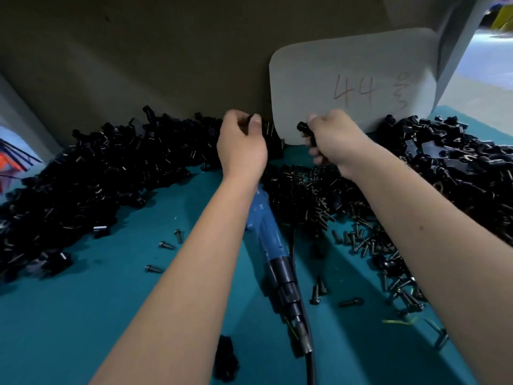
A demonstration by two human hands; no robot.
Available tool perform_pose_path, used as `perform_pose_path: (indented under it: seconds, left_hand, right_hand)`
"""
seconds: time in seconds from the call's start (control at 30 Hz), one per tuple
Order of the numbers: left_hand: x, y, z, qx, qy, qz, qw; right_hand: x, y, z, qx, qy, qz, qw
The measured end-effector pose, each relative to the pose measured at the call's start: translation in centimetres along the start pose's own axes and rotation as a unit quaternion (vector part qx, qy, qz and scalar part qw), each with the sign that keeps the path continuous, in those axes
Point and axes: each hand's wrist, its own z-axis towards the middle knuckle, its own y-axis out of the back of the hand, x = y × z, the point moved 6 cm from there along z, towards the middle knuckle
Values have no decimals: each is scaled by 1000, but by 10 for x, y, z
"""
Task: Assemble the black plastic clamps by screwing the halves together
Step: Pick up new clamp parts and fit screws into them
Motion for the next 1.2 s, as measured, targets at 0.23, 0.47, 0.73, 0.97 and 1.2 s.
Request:
perform_pose_path:
  seconds: [0.23,0.47,0.73,0.97,1.2]
  left_hand:
    - [17,58,-72,61,171,-356,917]
    - [44,88,-116,111,239,-401,877]
    - [51,87,-122,155,281,-448,834]
    - [56,85,-120,145,249,-415,863]
    - [54,87,-120,103,154,-349,919]
  right_hand:
    - [-8,-9,-88,118,-30,240,963]
    - [-26,-28,-117,23,63,242,968]
    - [-48,-48,-119,123,73,231,962]
    - [-49,-54,-126,184,94,286,936]
    - [-43,-61,-130,177,125,270,938]
